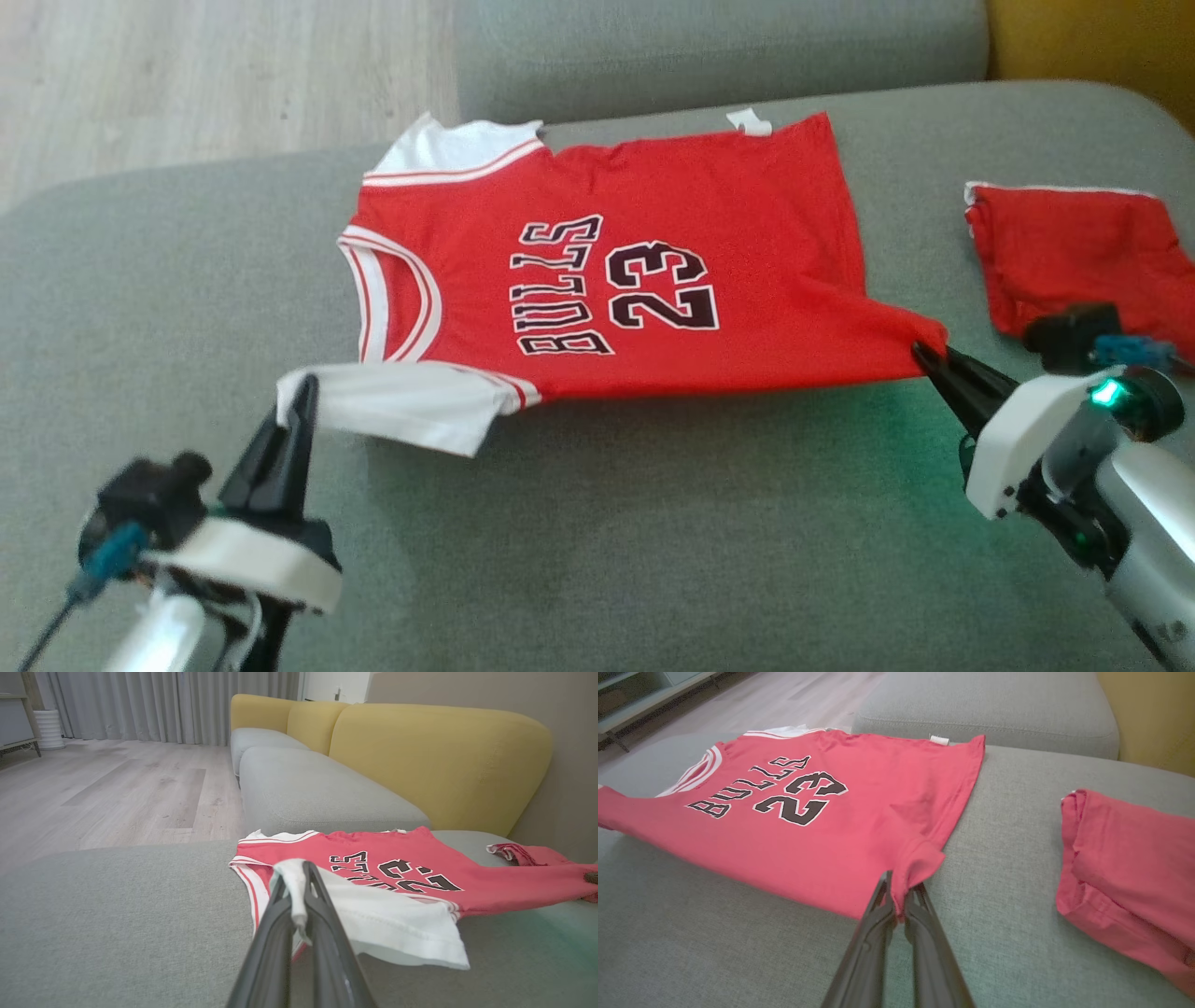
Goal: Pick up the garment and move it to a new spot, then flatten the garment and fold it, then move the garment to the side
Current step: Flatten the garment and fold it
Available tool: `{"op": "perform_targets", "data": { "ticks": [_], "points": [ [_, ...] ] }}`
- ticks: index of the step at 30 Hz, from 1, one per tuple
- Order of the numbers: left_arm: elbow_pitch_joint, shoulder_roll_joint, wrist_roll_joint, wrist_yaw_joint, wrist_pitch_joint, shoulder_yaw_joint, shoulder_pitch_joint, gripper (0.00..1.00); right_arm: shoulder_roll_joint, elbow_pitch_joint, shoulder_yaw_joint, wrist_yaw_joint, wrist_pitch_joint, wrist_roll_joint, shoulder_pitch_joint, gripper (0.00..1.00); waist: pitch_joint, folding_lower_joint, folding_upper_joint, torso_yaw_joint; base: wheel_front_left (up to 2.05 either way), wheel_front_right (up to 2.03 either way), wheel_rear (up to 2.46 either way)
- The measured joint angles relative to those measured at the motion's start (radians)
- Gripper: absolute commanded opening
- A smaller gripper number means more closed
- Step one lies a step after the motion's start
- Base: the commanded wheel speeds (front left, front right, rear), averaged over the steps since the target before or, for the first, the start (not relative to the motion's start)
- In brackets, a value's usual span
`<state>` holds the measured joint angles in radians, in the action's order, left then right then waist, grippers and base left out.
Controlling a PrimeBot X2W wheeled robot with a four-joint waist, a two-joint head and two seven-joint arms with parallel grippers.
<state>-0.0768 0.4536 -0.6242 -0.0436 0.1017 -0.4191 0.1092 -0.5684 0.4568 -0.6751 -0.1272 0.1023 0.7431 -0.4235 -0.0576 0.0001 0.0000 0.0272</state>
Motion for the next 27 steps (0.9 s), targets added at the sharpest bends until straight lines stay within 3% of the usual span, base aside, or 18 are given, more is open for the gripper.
{"op": "perform_targets", "data": {
  "ticks": [12,27],
  "points": [
    [-0.156,0.022,0.049,0.048,-0.103,-0.040,0.208,0.00,0.063,0.061,0.028,0.000,0.098,-0.036,-0.127,0.00,-0.095,0.0001,0.0000,0.005,0.00,0.00,0.00],
    [-0.453,-0.004,0.113,0.144,-0.181,-0.141,0.539,0.00,0.109,0.215,-0.051,0.000,0.153,-0.033,-0.313,0.00,-0.192,0.0001,0.0000,0.003,0.00,0.00,0.00]
  ]
}}
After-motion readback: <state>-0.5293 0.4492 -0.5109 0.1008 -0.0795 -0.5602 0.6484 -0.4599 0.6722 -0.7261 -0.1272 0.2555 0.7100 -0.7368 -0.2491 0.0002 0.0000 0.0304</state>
